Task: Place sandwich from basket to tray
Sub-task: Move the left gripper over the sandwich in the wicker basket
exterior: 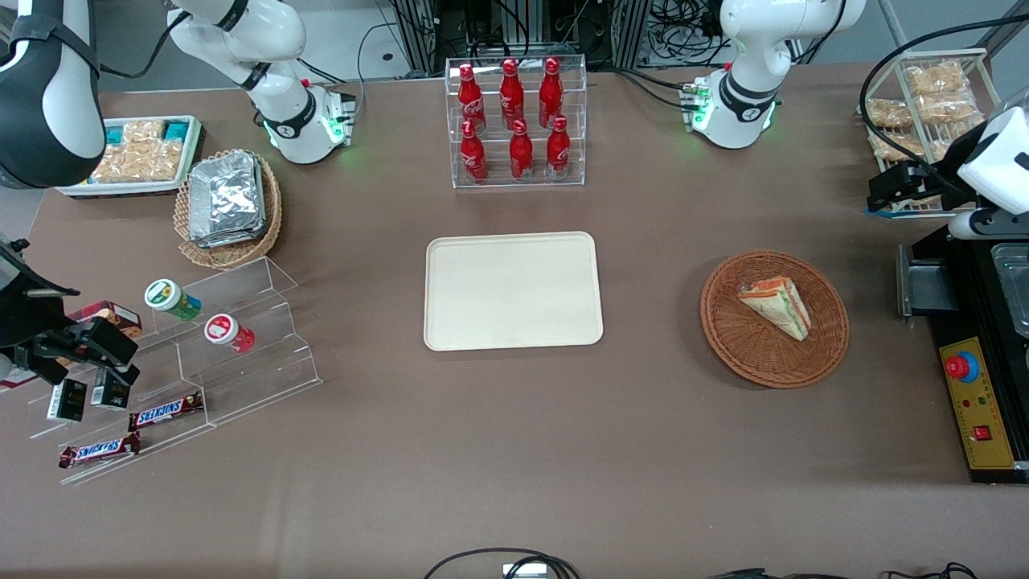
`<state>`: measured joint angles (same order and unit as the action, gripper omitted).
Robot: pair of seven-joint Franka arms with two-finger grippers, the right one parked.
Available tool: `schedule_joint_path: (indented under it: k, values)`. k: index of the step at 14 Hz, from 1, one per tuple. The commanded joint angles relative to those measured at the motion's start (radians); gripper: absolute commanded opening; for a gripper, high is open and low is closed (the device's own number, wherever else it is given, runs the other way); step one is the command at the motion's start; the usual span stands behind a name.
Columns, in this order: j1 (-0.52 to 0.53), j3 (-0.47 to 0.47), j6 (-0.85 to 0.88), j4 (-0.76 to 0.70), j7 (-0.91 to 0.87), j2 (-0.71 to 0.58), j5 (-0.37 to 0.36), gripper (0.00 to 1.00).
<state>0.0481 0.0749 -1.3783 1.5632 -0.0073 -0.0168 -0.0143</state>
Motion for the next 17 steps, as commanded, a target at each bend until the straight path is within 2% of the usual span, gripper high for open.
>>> schedule_joint_path:
  k: [1, 7, 12, 17]
  values:
    - [0.004, -0.001, 0.01, 0.004, 0.021, -0.008, 0.011, 1.0]
    - [0.006, -0.004, -0.019, 0.049, 0.0, 0.009, -0.032, 1.0]
    - [0.007, -0.009, -0.252, 0.274, -0.14, -0.008, -0.033, 1.0]
    - [0.013, -0.015, -0.441, 0.431, -0.305, -0.009, -0.033, 1.0]
